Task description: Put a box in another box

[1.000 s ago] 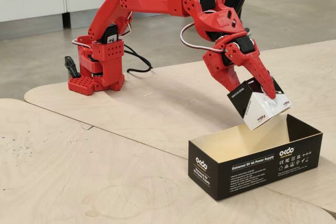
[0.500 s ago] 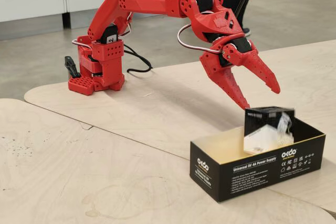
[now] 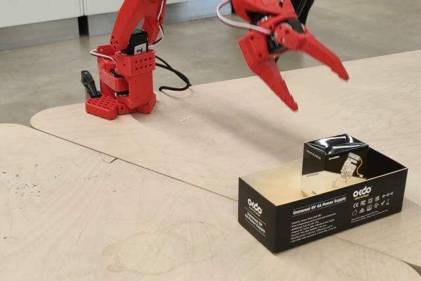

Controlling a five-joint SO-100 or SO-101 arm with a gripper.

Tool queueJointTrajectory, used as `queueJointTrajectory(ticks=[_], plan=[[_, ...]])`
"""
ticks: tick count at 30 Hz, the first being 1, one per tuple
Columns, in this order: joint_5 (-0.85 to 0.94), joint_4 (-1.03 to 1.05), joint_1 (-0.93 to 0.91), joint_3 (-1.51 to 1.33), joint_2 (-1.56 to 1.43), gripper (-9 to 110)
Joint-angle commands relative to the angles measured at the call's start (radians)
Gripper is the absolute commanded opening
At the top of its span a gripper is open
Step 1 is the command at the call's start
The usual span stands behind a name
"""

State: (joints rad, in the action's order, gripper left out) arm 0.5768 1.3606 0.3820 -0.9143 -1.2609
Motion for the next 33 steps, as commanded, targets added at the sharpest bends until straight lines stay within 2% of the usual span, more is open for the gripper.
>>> queueJointTrajectory(ticks=[1, 4, 6, 12, 19, 33], plan=[[0.143, 0.149, 0.026, -0.069, -0.285, 35], [0.23, 0.213, 0.017, -0.233, -0.41, 29], [0.304, 0.206, -0.005, -0.402, -0.509, 20], [0.466, 0.043, -0.071, -0.954, -0.884, 0], [0.626, -0.178, -0.077, -1.591, -1.35, -1], [0.755, -0.295, -0.066, -2.12, -1.766, -1]])
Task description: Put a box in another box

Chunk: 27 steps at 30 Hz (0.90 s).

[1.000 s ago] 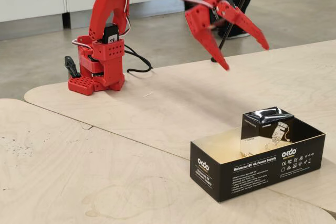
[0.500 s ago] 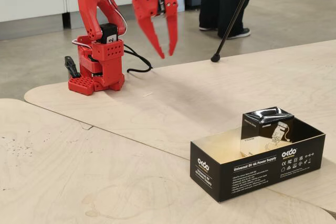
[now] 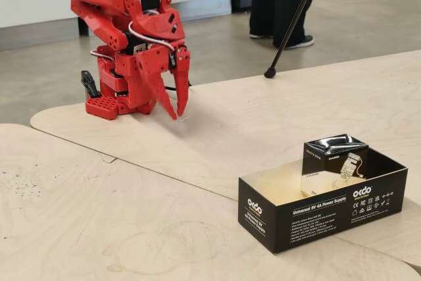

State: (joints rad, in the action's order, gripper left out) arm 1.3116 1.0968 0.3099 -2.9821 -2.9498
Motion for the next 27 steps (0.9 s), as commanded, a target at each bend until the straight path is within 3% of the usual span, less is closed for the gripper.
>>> queueJointTrajectory(ticks=[1, 12, 27], plan=[[0.035, -0.028, 0.005, -0.081, -0.112, -1], [0.156, 0.272, 0.02, -0.101, -0.276, -1], [0.173, 0.301, 0.025, -0.101, -0.324, 0]])
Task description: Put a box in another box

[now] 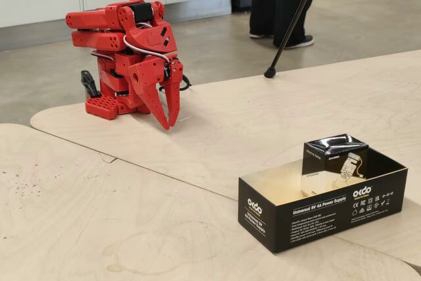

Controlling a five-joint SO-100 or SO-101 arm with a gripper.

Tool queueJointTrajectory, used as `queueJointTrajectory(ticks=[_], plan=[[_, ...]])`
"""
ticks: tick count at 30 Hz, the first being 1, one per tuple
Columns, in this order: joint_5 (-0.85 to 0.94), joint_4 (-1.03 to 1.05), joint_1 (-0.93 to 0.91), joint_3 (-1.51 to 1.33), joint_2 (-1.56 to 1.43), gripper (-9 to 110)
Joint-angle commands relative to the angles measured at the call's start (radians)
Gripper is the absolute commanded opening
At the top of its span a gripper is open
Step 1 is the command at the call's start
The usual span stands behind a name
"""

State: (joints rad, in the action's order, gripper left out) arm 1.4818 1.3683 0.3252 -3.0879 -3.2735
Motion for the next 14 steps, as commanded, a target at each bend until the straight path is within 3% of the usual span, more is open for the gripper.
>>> queueJointTrajectory(ticks=[1, 14], plan=[[0.003, 0.029, 0.009, 0.005, 0.0, 0], [0.017, 0.031, -0.008, 0.005, 0.0, 0]])
